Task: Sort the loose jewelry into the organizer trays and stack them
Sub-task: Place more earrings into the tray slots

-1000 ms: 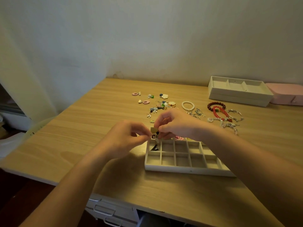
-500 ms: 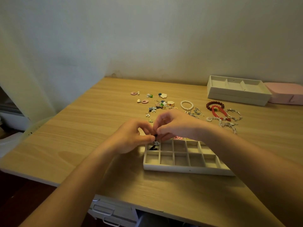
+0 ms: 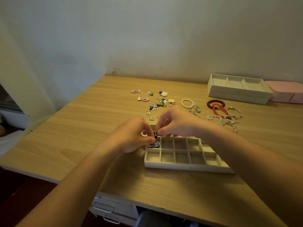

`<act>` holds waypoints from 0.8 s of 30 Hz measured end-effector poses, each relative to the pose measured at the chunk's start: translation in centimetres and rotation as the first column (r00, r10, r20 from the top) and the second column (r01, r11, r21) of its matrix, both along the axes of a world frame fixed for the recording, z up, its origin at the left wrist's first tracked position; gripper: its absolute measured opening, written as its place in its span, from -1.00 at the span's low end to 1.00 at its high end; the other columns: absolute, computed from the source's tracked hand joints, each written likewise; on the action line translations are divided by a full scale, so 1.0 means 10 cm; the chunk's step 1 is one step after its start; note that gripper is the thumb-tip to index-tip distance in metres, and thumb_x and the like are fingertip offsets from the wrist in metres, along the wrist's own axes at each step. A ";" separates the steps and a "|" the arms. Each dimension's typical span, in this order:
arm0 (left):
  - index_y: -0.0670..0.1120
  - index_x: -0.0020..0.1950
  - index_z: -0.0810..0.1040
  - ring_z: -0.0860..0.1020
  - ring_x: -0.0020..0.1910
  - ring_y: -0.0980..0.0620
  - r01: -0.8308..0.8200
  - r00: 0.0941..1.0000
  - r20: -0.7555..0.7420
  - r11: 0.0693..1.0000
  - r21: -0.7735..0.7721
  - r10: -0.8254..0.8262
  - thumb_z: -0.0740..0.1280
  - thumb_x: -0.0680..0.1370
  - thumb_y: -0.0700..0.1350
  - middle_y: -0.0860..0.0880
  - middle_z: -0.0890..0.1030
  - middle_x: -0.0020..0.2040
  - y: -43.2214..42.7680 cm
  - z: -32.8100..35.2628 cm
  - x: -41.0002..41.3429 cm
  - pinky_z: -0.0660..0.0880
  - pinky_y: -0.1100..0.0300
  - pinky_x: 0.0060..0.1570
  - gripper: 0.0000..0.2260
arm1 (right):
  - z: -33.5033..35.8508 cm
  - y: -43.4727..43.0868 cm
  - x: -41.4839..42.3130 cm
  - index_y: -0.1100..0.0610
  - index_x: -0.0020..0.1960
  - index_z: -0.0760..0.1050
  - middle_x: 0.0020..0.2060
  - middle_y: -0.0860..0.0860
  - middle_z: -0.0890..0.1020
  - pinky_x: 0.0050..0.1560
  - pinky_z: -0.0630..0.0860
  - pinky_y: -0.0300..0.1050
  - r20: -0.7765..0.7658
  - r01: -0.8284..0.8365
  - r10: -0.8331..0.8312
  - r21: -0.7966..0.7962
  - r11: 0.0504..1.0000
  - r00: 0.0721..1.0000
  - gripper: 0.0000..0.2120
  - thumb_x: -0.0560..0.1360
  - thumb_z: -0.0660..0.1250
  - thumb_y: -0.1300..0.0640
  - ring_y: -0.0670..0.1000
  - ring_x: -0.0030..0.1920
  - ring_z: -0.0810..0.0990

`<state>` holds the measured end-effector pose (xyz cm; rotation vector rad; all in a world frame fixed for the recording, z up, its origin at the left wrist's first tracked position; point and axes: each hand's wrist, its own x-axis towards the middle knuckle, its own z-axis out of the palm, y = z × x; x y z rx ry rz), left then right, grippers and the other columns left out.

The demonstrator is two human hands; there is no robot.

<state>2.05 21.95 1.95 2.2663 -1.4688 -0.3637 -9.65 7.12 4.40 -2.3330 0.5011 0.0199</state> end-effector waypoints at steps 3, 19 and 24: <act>0.13 -0.12 0.67 0.51 -0.12 0.10 -0.019 0.993 0.116 0.996 0.090 0.008 0.48 0.49 0.09 0.12 0.53 -0.11 -0.06 0.08 -0.04 0.43 0.16 -0.17 -0.93 | 0.02 0.01 -0.01 0.08 -0.10 0.70 -0.25 0.00 0.74 -0.23 0.60 -0.17 0.005 0.008 -0.008 -0.067 0.998 1.000 -0.95 0.46 0.52 0.21 -0.01 -0.22 0.72; 0.09 -0.11 0.73 0.51 -0.26 0.18 -0.016 0.999 -0.046 1.000 0.006 0.016 0.44 0.50 -0.06 0.03 0.63 -0.17 0.05 0.05 -0.03 0.43 0.21 -0.24 -0.93 | -0.01 0.09 0.05 0.03 -0.07 0.74 -0.23 -0.12 0.68 -0.21 0.52 -0.25 0.004 -0.014 0.016 -0.209 0.978 1.000 -0.91 0.45 0.52 0.18 -0.12 -0.18 0.62; 0.13 -0.05 0.75 0.41 -0.28 0.30 0.046 0.992 -0.115 0.999 -0.022 -0.048 0.35 0.56 -0.15 0.02 0.55 -0.11 0.14 0.03 -0.05 0.29 0.36 -0.31 -0.78 | 0.00 0.10 0.05 0.02 -0.10 0.71 -0.26 -0.11 0.68 -0.15 0.59 -0.19 0.001 -0.022 0.023 -0.234 0.972 1.000 -0.89 0.42 0.56 0.19 -0.11 -0.20 0.65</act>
